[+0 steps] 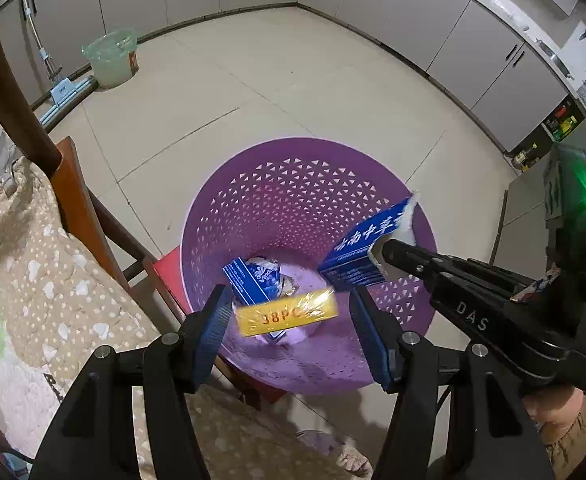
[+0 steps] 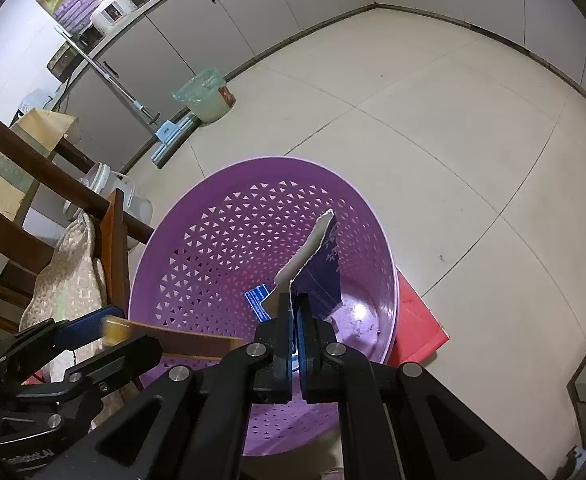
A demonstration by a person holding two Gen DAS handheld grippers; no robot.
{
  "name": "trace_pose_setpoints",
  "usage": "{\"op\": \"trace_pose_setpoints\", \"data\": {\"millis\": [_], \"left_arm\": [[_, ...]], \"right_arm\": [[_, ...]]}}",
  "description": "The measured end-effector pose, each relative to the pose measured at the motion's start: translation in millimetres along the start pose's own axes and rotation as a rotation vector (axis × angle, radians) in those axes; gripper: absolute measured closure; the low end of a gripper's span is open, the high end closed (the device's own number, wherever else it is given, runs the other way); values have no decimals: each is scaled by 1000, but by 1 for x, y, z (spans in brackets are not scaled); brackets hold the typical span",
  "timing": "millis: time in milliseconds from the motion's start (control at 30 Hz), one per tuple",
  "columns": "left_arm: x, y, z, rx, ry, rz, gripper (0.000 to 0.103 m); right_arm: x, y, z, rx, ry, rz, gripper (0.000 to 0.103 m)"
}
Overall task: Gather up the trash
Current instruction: 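Open both grippers to drop the items into the wastebasket, then move both grippers back from the wastebasket to the trash pile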
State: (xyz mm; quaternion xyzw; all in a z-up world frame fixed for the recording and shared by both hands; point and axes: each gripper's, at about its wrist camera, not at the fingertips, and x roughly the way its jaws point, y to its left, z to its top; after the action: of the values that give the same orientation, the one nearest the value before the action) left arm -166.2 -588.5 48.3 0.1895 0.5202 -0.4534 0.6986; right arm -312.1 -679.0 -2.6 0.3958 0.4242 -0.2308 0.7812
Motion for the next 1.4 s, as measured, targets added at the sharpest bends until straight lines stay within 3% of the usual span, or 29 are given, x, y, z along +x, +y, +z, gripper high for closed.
{"op": "trace_pose_setpoints", "data": {"millis": [133, 267, 500, 900, 1400], "left_arm": [[-10, -1, -4, -6, -9, -19, 42], [-23, 3, -9, -29, -24, -29, 41], [-55, 12, -28, -84, -55, -5, 40], [-146, 27, -90, -103, -162, 163, 36], [-238, 94, -181, -269, -290, 380, 31]], "right_arm": [[-2, 4, 0, 1, -2, -5, 99], [-9, 7, 0, 3, -19, -4, 79], [-28, 14, -2, 7, -49, -4, 78], [-71, 53, -31, -37, -102, 5, 67], [-104, 168, -95, -231, -100, 72, 56]]}}
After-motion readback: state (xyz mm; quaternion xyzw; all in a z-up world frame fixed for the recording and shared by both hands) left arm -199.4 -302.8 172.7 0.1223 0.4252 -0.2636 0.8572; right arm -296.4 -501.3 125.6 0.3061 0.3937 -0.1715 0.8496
